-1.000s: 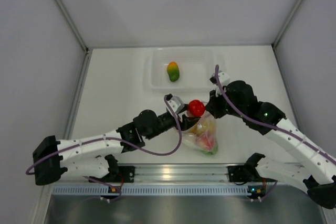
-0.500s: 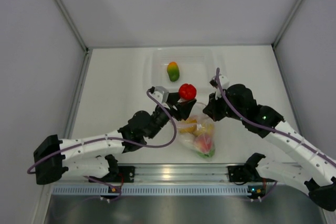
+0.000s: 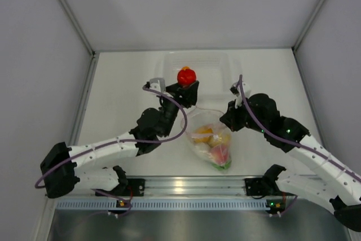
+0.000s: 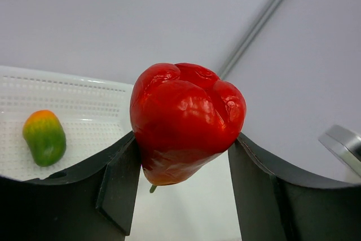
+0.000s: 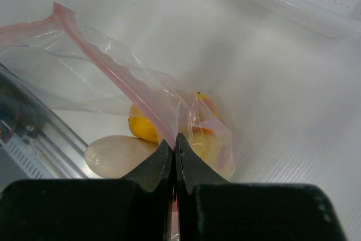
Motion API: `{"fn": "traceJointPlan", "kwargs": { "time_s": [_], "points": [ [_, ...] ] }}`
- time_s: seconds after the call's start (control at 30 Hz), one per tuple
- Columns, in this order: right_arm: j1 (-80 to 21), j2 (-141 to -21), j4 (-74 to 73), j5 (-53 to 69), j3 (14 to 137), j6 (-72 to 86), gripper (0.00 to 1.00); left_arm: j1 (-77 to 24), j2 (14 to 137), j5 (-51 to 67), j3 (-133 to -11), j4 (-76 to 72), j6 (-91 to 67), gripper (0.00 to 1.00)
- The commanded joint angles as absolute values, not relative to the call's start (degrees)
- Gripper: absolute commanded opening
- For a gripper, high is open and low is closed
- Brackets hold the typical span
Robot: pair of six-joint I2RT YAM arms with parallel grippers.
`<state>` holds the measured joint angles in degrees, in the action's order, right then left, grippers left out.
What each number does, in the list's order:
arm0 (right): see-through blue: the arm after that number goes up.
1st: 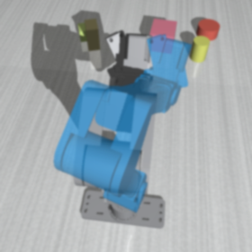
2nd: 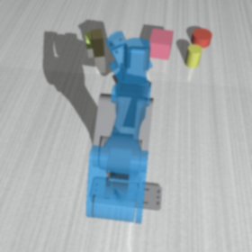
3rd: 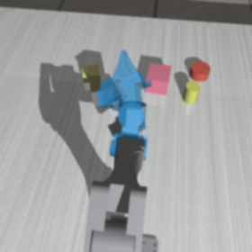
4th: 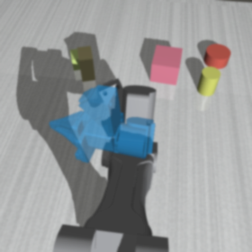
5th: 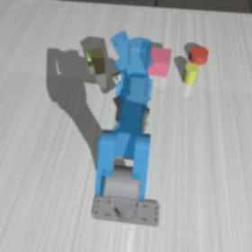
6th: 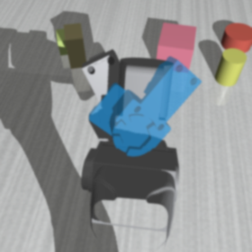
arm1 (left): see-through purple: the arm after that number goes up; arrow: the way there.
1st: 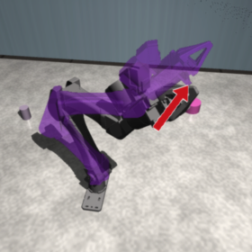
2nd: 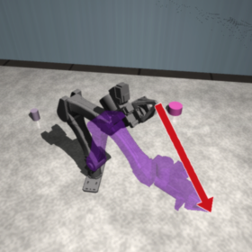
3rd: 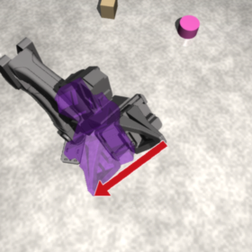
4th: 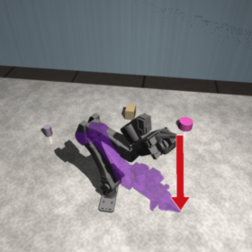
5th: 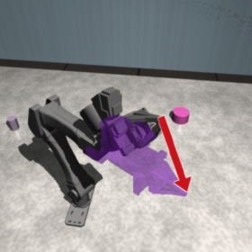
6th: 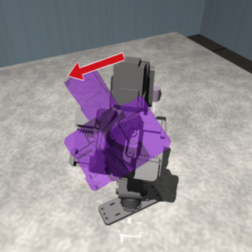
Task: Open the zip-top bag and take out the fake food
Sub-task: Place the fake fruit in the bin.
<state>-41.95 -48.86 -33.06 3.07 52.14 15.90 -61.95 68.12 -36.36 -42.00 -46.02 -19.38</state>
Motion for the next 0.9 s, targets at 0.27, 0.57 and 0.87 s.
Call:
{"fn": "traceJointPlan", "kwargs": {
  "time_s": [0.27,0.57,0.87],
  "points": [
    [-42.19,-44.12,-32.87,-2.28,53.87,16.44,0.00,-41.51,82.69,-25.67,-56.42,-35.86,-26.44,0.00],
    [-42.19,-41.92,-35.59,-3.78,54.85,16.00,0.00,-31.47,99.83,-18.02,-65.38,-35.95,-27.86,0.02],
    [-42.10,-40.60,-36.47,-5.89,53.79,16.00,0.00,-29.44,108.89,-15.39,-67.41,-35.68,-29.00,0.36]
  ]
}}
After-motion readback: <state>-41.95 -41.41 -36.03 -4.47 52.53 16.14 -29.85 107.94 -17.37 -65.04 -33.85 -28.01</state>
